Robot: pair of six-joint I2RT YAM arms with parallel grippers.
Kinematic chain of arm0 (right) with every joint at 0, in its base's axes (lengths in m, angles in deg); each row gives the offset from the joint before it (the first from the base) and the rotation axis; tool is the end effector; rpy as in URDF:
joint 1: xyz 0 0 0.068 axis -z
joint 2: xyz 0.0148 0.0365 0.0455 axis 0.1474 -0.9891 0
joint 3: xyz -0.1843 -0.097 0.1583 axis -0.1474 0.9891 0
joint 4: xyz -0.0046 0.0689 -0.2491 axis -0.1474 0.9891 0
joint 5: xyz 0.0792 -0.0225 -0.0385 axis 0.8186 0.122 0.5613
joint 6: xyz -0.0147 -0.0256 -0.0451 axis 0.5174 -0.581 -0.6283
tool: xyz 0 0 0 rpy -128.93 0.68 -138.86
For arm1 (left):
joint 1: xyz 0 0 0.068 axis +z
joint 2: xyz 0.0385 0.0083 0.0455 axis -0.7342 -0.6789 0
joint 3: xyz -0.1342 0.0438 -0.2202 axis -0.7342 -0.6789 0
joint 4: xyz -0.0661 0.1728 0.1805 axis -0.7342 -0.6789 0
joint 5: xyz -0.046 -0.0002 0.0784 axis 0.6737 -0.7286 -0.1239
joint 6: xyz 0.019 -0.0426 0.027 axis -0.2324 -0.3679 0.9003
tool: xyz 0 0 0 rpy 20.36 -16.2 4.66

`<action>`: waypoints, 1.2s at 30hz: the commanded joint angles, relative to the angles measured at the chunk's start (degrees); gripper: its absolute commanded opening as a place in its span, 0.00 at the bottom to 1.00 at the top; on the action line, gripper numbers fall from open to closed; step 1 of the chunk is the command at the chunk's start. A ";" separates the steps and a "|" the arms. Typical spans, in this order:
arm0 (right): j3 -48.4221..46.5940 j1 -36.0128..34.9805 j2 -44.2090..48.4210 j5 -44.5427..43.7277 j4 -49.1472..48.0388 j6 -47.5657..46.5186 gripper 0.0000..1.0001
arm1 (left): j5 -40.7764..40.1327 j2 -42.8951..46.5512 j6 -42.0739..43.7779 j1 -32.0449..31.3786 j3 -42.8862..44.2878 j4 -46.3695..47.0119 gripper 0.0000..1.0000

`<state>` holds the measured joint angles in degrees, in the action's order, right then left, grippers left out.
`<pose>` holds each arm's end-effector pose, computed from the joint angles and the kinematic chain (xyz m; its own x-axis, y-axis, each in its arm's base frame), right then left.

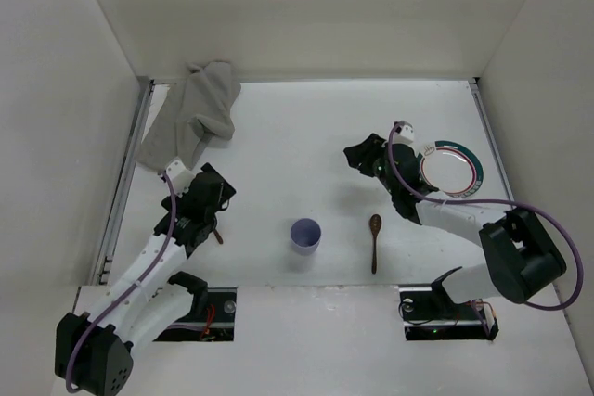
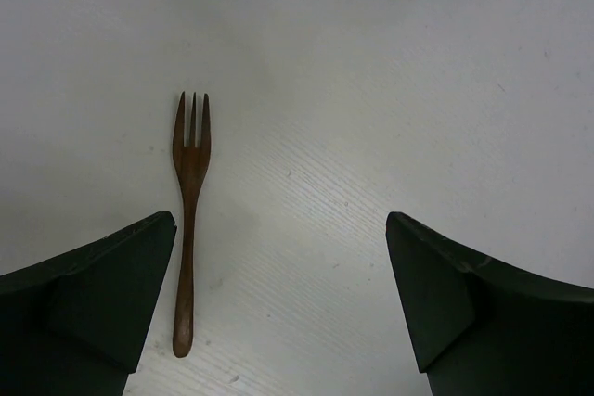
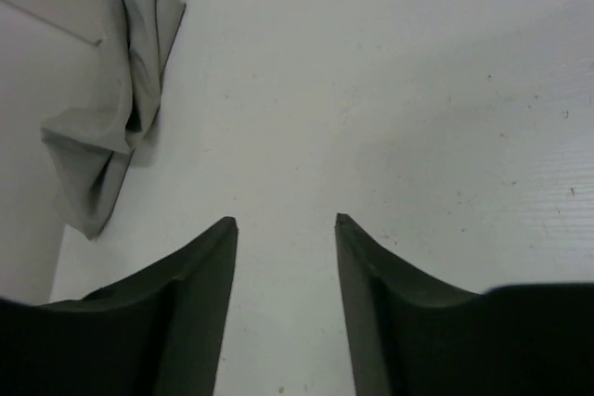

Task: Set the dinner table for one person

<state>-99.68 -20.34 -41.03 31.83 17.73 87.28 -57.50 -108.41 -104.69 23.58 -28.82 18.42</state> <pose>0.2626 0.1383 0.2090 -0.4000 0.5343 -0.7446 -0.1071 0.7797 0.6170 0.1752 -0.0559 0.2232 -0.3112 -0.5499 -0.7751 -0.4424 0.8056 -0.3940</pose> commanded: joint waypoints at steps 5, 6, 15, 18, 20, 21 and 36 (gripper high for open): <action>0.11 0.39 0.95 0.07 -3.55 -0.75 0.61 | 0.65 2.38 2.33 1.29 0.02 -0.49 1.00; 0.11 0.39 0.69 0.07 -3.64 -0.67 0.61 | 0.74 2.03 2.41 1.03 -0.16 0.39 1.00; 0.81 1.09 0.33 0.43 -4.69 -0.23 0.52 | 0.13 0.27 5.83 -1.16 1.68 7.59 1.00; 0.90 0.74 0.69 0.86 -5.22 -1.37 0.30 | -0.14 -1.40 8.56 -1.70 3.09 12.07 1.00; 0.72 0.74 0.42 1.22 -4.96 -1.63 0.18 | 0.91 -4.12 10.05 -0.91 4.23 16.11 1.00; 0.37 0.74 0.34 1.48 -4.61 -1.72 0.15 | 1.61 -5.87 11.02 -0.56 5.11 18.39 0.97; 0.99 1.53 -1.42 3.93 -6.63 -0.93 0.55 | -1.81 -37.24 14.71 13.77 30.05 26.50 0.50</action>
<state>-97.72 -18.97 -41.45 34.24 15.15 86.36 -57.09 -142.87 -91.23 34.82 -4.10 42.57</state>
